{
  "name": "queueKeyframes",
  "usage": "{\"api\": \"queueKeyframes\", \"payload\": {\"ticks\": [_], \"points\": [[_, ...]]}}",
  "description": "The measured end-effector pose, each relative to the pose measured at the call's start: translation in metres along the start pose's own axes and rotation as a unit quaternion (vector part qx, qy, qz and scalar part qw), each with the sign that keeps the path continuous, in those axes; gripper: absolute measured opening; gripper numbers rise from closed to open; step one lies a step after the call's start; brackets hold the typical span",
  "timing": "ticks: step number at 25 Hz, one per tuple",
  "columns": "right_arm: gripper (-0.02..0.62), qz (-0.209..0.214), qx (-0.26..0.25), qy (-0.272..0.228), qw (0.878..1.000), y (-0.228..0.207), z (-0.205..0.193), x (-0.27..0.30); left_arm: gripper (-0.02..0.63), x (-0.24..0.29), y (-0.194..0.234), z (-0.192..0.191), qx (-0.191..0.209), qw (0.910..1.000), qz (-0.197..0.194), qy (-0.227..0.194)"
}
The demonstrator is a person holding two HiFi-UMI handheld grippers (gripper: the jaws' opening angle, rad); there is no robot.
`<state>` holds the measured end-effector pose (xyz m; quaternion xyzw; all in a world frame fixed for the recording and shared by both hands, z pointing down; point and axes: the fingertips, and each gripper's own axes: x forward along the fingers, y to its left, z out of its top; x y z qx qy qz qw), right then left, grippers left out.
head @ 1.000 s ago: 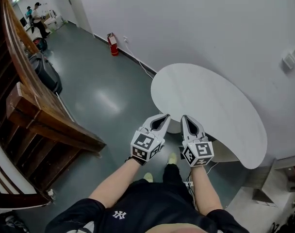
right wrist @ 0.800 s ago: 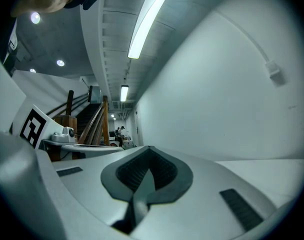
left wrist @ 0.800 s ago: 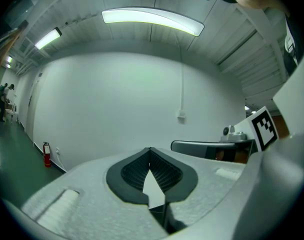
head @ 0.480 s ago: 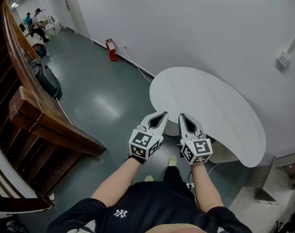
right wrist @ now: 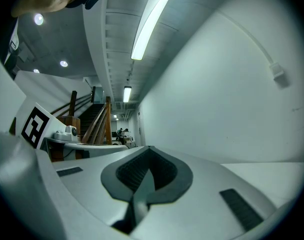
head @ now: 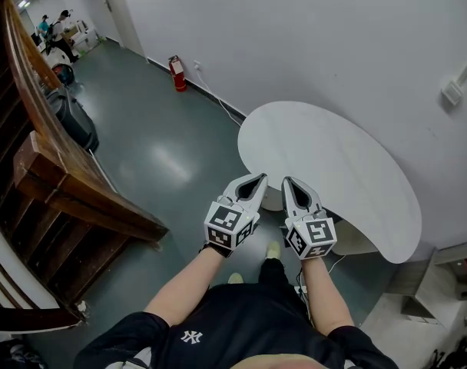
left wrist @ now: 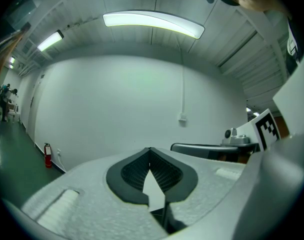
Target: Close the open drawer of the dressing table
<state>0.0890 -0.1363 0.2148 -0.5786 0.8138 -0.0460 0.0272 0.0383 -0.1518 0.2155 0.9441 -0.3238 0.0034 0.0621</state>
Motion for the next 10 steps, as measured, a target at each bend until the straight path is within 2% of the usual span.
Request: {"api": "queueKeyframes", "payload": {"ticks": [10], "points": [[0.014, 0.002, 0.0, -0.003, 1.0, -0.0017, -0.0004, 0.0048, 0.011, 0.0026, 0.0061, 0.003, 0.005, 1.0, 0.007, -0.005]]}}
